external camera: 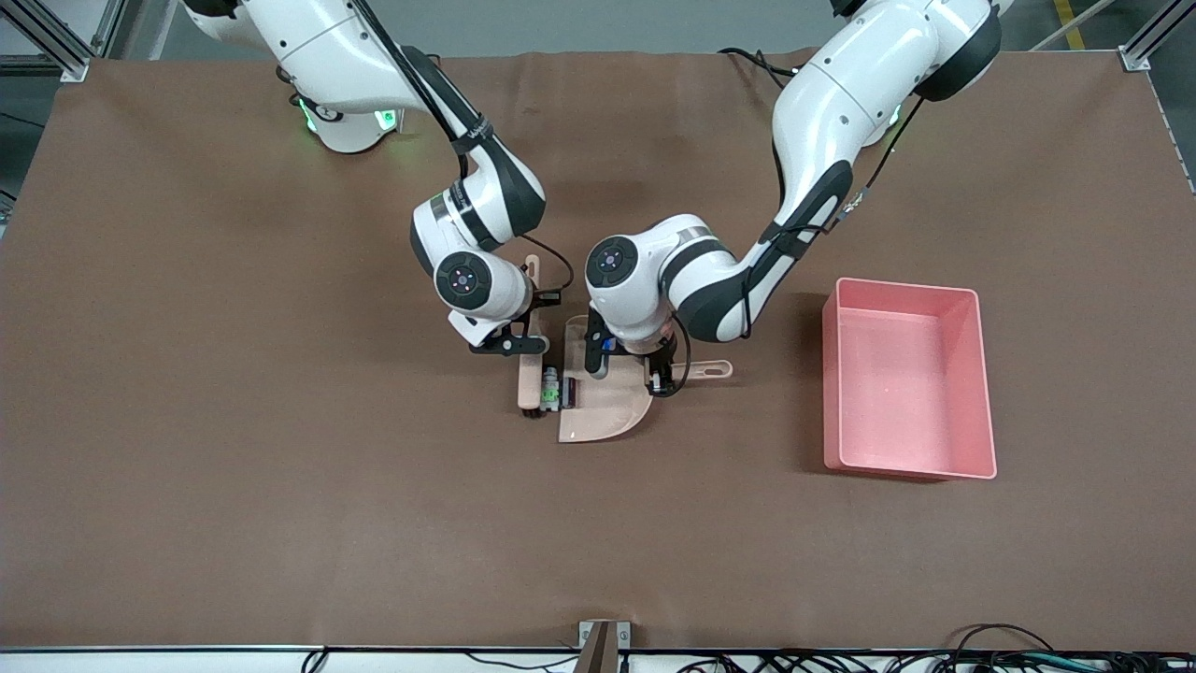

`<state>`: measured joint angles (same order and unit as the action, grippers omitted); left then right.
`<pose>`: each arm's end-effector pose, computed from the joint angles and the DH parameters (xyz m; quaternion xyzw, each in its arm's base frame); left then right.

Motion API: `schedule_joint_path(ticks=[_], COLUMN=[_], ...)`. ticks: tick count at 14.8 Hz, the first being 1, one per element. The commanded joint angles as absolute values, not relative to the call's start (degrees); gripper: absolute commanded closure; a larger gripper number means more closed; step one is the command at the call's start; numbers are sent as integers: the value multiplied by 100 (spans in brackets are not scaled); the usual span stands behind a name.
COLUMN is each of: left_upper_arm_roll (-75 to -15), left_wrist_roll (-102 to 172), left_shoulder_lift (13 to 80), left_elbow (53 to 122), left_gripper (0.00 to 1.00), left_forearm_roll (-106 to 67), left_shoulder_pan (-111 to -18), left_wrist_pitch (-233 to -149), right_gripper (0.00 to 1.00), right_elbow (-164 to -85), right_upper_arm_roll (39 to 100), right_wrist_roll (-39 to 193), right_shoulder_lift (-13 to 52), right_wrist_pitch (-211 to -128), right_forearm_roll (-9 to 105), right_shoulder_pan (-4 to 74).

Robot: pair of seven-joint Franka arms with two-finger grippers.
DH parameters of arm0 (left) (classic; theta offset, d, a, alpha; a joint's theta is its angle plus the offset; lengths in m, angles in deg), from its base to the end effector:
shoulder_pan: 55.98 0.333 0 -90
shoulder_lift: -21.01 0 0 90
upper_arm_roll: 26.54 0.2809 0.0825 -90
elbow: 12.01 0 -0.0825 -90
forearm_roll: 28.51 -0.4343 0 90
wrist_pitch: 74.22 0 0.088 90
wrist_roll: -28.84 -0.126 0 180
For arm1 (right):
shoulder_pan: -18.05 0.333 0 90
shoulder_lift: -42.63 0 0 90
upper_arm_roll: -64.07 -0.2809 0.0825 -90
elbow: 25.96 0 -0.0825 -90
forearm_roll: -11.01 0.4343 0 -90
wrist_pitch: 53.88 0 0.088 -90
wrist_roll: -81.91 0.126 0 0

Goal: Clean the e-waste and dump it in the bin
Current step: 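Sweep the module and capacitor into the dustpan with the brush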

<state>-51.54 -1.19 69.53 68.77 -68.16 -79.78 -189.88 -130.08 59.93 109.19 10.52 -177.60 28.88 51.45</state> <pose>0.5436 -0.4874 0.1459 -0.6819 0.7161 0.0463 0.1416 0.4968 0.4043 0.1319 -0.9843 0.0151 0.1656 0.0589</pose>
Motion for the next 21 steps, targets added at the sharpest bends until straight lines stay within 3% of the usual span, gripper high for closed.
schedule_joint_path(ticks=[1,9,14,17,21], left_upper_arm_roll=[-5097,-5088,-5088,-5088,-5097], left_wrist_roll=[28,36,36,45,247], left_shoulder_lift=[7217,7252,7252,7252,7260], left_elbow=[6701,6701,6701,6709,6718], left_gripper=[97,97,97,97,97], left_forearm_roll=[-6921,-6921,-6921,-6921,-6886], left_shoulder_pan=[-8094,-8094,-8094,-8085,-8033], left_wrist_pitch=[-19023,-19023,-19023,-19023,-19154], right_gripper=[100,100,100,100,100], right_elbow=[-12652,-12115,-11807,-11807,-11894], right_upper_arm_roll=[6046,5985,6020,6046,6073], right_wrist_roll=[10942,10881,10855,10373,9764], right_shoulder_lift=[757,475,519,589,826], right_wrist_pitch=[-17746,-17606,-16886,-16245,-16076], right_forearm_roll=[3096,3490,3729,3676,3536], right_shoulder_pan=[5328,5399,5268,4716,4239])
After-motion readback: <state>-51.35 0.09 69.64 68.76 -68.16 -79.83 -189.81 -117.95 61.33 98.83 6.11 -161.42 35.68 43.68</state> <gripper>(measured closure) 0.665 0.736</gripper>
